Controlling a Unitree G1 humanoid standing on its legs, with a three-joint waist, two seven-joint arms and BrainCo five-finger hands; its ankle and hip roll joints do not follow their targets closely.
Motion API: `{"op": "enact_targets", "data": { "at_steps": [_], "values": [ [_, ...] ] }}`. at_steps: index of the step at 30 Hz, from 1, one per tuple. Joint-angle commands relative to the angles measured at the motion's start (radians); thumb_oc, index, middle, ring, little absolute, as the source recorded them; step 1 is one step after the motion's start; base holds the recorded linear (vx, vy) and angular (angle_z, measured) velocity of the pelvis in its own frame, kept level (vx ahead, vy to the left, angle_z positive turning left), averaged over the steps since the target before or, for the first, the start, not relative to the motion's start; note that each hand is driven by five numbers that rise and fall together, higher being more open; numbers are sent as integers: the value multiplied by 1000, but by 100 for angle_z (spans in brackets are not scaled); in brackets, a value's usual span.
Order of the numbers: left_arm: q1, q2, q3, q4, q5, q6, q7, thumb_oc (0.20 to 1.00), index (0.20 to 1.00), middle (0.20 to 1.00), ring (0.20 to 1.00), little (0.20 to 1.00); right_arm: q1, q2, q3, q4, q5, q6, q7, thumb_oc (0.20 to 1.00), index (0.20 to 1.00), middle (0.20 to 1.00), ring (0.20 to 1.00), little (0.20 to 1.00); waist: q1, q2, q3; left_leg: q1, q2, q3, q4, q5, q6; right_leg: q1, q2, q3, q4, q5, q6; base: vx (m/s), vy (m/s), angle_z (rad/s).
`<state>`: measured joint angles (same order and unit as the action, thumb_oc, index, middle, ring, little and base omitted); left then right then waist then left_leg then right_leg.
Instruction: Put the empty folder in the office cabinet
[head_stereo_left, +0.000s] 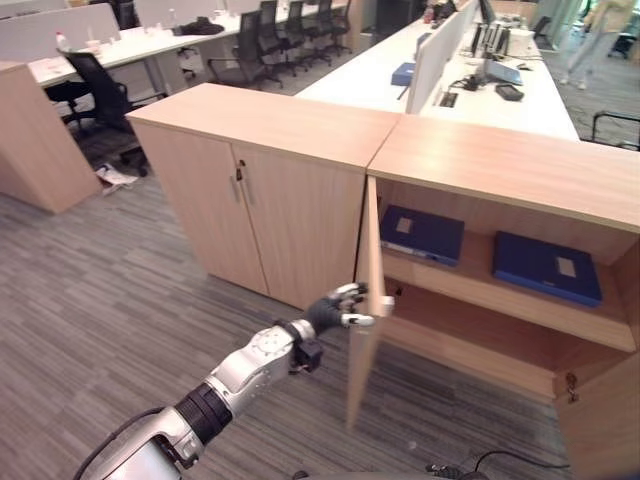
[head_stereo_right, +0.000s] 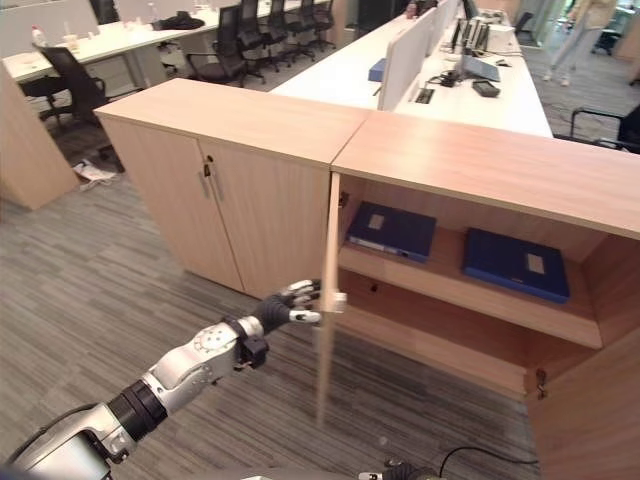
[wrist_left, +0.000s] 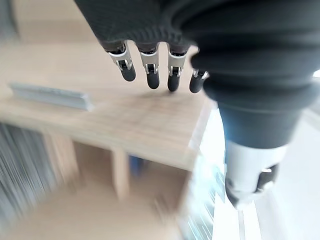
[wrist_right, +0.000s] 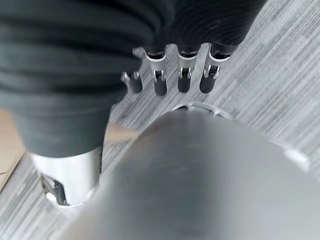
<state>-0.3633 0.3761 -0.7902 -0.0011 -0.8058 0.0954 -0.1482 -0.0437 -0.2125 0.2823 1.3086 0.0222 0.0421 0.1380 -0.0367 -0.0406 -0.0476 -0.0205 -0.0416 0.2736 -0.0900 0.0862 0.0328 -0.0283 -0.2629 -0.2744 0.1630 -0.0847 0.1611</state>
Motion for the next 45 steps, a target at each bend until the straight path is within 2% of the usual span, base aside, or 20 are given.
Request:
{"op": "enact_targets", "data": {
  "at_steps": [1,6,8,10,13,16,19,20,21,22,24,28,29,30,34,37,40,41,43,45],
  "values": [
    [-185,-137,23,-125,-101,-93,-52,1000,1000,1000,1000,1000,-49,18,55,65,56,-34,1,1000,1000,1000,1000,1000,-27,7,16,-17,8,-76,3,-49,9,76,-14,-29,-52,86,34,-20,-20,-6],
    [-144,-88,47,-182,-111,-105,-51,1000,1000,1000,1000,1000,-39,25,56,57,83,-45,1,1000,1000,1000,1000,1000,-18,1,20,-13,8,-72,3,-55,13,77,-15,-34,-47,89,31,-18,-13,-8],
    [-63,-44,92,-189,-116,-111,-61,1000,1000,1000,1000,1000,-31,25,38,46,101,-52,3,1000,1000,1000,1000,1000,-11,-2,25,-5,5,-67,3,-61,16,78,-21,-36,-39,90,33,-19,10,-3],
    [140,36,212,-140,-115,-91,-87,1000,1000,1000,1000,1000,13,17,-13,42,114,-61,25,1000,1000,1000,1000,1000,-2,0,31,1,1,-58,4,-67,22,70,-28,-35,-26,103,36,-60,43,-14],
    [196,64,251,-134,-96,-90,-93,1000,1000,1000,1000,1000,11,13,-38,62,121,-54,27,1000,1000,1000,1000,1000,0,1,29,2,-2,-57,4,-69,24,72,-30,-37,-26,106,37,-23,43,-7],
    [446,205,416,-65,57,-77,-135,1000,1000,1000,1000,1000,32,-30,-151,115,158,-43,50,1000,1000,1000,1000,1000,14,-1,27,8,-13,-57,7,-76,33,68,-48,-42,-1,138,48,-31,79,-2],
    [516,344,386,25,160,-63,-248,1000,1000,1000,1000,1000,44,-65,-172,117,139,-45,61,1000,1000,1000,1000,1000,-6,6,42,42,-25,-53,3,-110,43,26,-84,-13,117,165,65,-6,128,7],
    [536,362,376,68,185,-59,-265,1000,1000,1000,1000,1000,45,-64,-169,112,136,-46,59,1000,1000,1000,1000,1000,-11,14,52,50,-20,-36,3,-116,45,13,-94,-35,142,170,58,-107,94,-35],
    [583,365,375,143,213,-55,-279,1000,1000,1000,1000,1000,49,-59,-158,98,124,-52,53,1000,1000,1000,1000,1000,-10,24,62,56,-9,1,3,-124,44,5,-123,-125,168,183,53,-144,59,-103],
    [603,333,381,261,274,-50,-271,1000,1000,1000,1000,1000,38,-58,-149,83,119,-56,44,1000,1000,1000,1000,1000,-2,25,67,53,8,53,3,-120,34,10,-141,-246,141,186,54,-133,8,-148],
    [570,260,412,450,466,-54,-213,1000,1000,1000,1000,1000,21,-76,-162,46,148,-50,25,1000,1000,1000,1000,1000,11,21,77,54,44,114,3,-111,22,-31,-148,-357,129,194,49,-72,-124,-172],
    [509,120,466,716,703,-28,-139,1000,1000,1000,1000,1000,-61,6,-150,-39,221,-20,-6,1000,1000,1000,1000,1000,20,10,75,73,63,163,5,-129,13,-29,-175,-457,71,223,57,90,-195,-107],
    [463,53,488,889,730,-24,-103,1000,1000,1000,1000,1000,-61,56,-113,-90,238,-10,-11,1000,1000,1000,1000,1000,12,10,70,75,80,182,10,-126,2,-29,-158,-450,59,209,42,108,-221,-56],
    [457,48,488,899,731,-30,-101,1000,1000,1000,1000,1000,-61,55,-111,-93,238,-9,-13,1000,1000,1000,1000,1000,12,11,71,73,81,184,11,-125,2,-30,-157,-451,57,208,38,136,-220,-17],
    [361,-100,563,1282,694,-45,-57,1000,1000,1000,1000,1000,10,20,-127,-35,253,-23,2,1000,1000,1000,1000,1000,-31,18,58,85,121,224,46,-146,-15,-50,-104,-392,51,165,-1,159,-206,-17],
    [355,-124,653,1400,634,-33,-48,1000,1000,1000,1000,1000,-4,-5,-166,9,301,-22,7,1000,1000,1000,1000,1000,-49,14,51,88,176,258,120,-171,-39,-48,-47,-340,38,114,-34,200,-287,-68],
    [347,-118,716,1425,572,-31,-30,1000,1000,1000,1000,1000,-19,-23,-178,32,345,-17,14,1000,1000,1000,1000,1000,-46,-4,59,54,255,287,287,-194,-64,-28,-3,-311,23,64,-80,149,-296,-61],
    [345,-115,728,1425,555,-33,-22,1000,1000,1000,1000,1000,-26,-28,-173,33,352,-17,13,1000,1000,1000,1000,1000,-38,-7,67,37,285,282,367,-207,-72,-17,15,-302,15,45,-98,170,-271,-48],
    [337,-115,741,1417,517,-43,-5,1000,1000,1000,1000,1000,-33,-42,-165,28,360,-17,14,1000,1000,1000,1000,1000,-14,-8,83,2,297,217,446,-160,-98,6,47,-282,-7,14,-119,127,-206,-48],
    [329,-112,741,1407,492,-56,23,1000,1000,1000,1000,1000,-33,-50,-151,13,366,-20,9,1000,1000,1000,1000,1000,4,-16,95,-75,263,127,460,-176,-97,26,64,-278,-29,3,-132,81,-126,-35]
  ]
}}
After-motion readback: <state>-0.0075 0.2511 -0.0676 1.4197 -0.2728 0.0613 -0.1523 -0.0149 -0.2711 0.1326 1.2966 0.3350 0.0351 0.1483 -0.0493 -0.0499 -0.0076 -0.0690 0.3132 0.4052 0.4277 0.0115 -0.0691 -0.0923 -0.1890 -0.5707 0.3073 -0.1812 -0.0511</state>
